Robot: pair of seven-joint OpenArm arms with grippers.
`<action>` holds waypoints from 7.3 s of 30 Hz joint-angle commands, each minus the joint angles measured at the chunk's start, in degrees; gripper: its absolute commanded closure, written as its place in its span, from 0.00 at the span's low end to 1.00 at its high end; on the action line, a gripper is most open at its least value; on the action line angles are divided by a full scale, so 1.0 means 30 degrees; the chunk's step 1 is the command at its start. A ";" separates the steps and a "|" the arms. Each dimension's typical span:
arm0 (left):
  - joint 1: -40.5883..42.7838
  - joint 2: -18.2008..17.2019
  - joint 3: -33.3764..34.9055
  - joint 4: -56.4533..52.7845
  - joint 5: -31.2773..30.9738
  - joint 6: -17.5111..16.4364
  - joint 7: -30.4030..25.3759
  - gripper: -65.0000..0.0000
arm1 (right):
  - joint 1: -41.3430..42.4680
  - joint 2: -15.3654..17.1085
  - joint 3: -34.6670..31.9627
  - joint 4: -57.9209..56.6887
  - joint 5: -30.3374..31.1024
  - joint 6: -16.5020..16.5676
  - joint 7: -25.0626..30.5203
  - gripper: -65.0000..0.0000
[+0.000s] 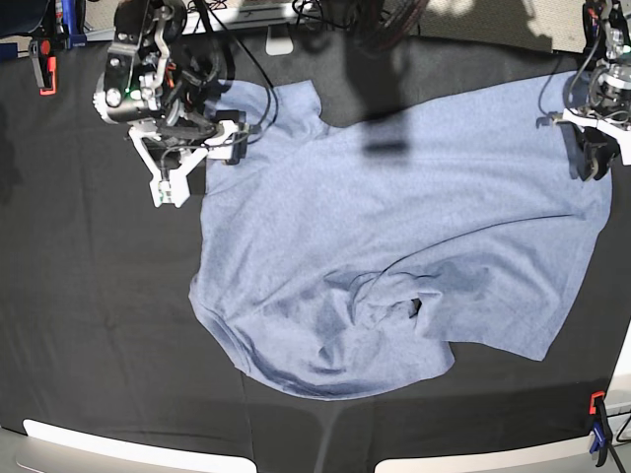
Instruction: Layout the t-shirt on the table in an organized manner, then fold the t-shirt properly
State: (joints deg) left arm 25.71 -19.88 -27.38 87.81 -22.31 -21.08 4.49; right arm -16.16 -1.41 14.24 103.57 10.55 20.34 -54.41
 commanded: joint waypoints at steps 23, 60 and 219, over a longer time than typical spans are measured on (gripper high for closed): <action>0.0000 -0.0321 -0.0146 0.0364 -0.0240 -0.0058 -0.0517 0.82 | -0.2623 0.0044 0.0342 0.2463 -0.2237 0.0073 0.0255 1.00; -0.0051 -0.0313 -0.0146 0.0364 -0.0240 -0.0066 -0.0801 0.82 | -0.0335 0.0051 0.0357 0.5668 -0.1800 0.0080 0.0175 0.60; -0.6309 -0.0517 0.3869 -0.6645 0.0896 -0.2776 -0.4051 0.63 | 1.9562 0.3162 -0.3402 -2.2112 -0.2426 0.1661 0.8167 0.43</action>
State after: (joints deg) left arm 7.40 -20.62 -15.44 66.76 -18.65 -28.99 -5.96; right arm 40.21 7.79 3.95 36.36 2.72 24.91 -31.24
